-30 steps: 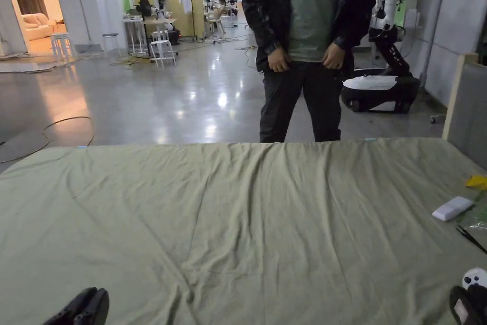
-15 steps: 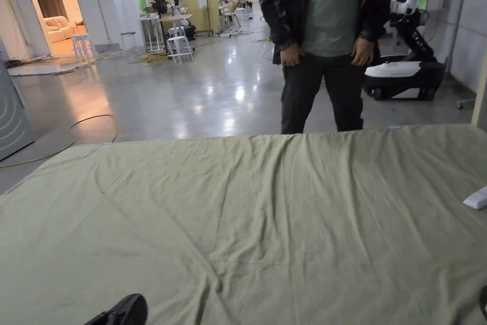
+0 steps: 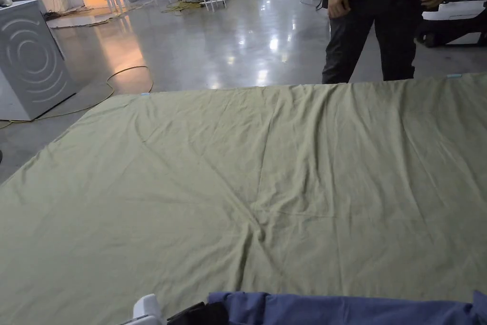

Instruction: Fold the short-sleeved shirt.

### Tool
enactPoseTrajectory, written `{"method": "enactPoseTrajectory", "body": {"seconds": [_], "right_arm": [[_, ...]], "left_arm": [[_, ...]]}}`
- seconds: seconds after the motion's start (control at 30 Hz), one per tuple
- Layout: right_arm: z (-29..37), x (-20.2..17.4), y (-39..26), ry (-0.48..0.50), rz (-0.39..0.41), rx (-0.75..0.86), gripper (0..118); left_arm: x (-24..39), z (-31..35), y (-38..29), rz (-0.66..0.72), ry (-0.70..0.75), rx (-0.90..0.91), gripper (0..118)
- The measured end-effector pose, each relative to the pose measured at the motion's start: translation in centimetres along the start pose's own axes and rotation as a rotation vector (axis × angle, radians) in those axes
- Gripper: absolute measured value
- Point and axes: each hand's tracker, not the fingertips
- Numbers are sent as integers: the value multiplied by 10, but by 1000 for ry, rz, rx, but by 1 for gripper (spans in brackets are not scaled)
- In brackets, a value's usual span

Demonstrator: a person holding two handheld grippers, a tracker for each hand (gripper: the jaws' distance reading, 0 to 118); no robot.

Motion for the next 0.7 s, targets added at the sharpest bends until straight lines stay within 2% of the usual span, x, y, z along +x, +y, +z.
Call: {"method": "enactPoseTrajectory", "body": {"seconds": [0.13, 0.17, 0.2, 0.23, 0.27, 0.3, 0.37, 0.47, 0.5, 0.6, 0.7], "right_arm": [[-6, 6, -5, -21, -36, -35, 0], [-6, 6, -6, -26, -39, -40, 0], [-6, 7, -7, -29, -42, -45, 0], [-6, 7, -8, -31, -47, -49, 0], [-6, 7, -9, -30, -52, -54, 0], [-6, 7, -10, -32, -54, -57, 0], [-6, 7, -12, -40, -55, -70, 0], [-6, 8, -13, -49, -53, -83, 0], [-5, 9, -13, -50, -54, -84, 0], [-6, 10, -10, -52, -55, -87, 0], [-6, 14, -15, -47, -61, -84, 0]], "left_arm": [[-13, -23, 8, 87, -110, -28, 91], [-13, -25, 8, 122, -133, -27, 85], [-15, -29, 11, 168, -147, -29, 73], [-17, -32, 13, 194, -147, -25, 52], [-17, -36, 14, 201, -129, -39, 19], [-14, -40, 10, 184, -94, -62, 15], [-10, -46, 9, 139, -40, -109, 12], [-6, -36, 15, 122, -70, -57, 11], [-4, -30, 17, 125, -49, -9, 10], [-9, -6, 23, 191, -112, 46, 9], [0, 40, 32, 71, -52, 119, 9]]}}
